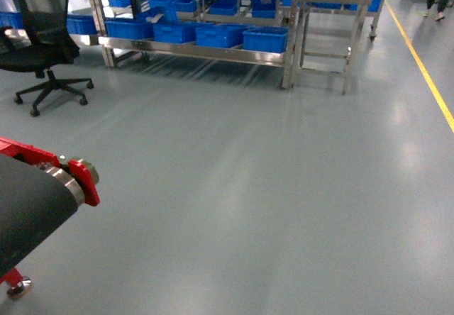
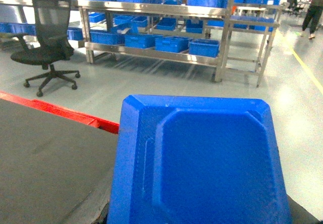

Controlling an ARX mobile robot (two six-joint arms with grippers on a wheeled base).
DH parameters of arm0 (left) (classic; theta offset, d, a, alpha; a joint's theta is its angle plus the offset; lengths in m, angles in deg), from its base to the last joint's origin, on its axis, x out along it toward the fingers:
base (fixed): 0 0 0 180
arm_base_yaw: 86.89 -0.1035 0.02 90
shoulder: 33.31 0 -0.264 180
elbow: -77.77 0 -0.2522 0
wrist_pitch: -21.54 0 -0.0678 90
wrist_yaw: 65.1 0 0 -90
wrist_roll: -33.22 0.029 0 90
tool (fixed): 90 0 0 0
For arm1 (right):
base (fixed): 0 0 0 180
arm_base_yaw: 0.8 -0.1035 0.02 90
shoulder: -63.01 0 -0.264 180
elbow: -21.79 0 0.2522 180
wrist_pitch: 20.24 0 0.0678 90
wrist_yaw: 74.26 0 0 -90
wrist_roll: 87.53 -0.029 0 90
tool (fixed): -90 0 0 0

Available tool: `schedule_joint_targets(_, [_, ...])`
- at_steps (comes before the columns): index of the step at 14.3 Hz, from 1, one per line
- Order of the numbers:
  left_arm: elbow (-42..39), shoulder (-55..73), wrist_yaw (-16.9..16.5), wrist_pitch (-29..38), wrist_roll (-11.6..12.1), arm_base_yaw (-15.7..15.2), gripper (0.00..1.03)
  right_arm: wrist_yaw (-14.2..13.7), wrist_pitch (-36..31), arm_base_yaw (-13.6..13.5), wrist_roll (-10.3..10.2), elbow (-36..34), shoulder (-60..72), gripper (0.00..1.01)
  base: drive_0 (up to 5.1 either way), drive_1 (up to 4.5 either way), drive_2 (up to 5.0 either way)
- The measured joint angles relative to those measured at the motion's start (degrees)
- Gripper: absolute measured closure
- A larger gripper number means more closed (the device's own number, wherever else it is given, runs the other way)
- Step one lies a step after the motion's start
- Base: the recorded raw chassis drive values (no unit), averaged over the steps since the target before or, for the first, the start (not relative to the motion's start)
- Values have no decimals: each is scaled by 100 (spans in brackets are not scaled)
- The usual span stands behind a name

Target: Sort blue parts and orange caps into right shelf containers

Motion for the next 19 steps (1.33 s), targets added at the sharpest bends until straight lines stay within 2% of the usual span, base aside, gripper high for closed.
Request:
schedule_joint_targets(14, [0, 0, 0, -4, 0, 0, 59, 0, 4, 0, 0, 0, 0, 57, -147, -147, -147])
schedule_joint_targets(19, [0, 0, 0, 0, 2, 0, 59, -2, 2, 0, 2, 0, 0, 57, 1, 423, -421])
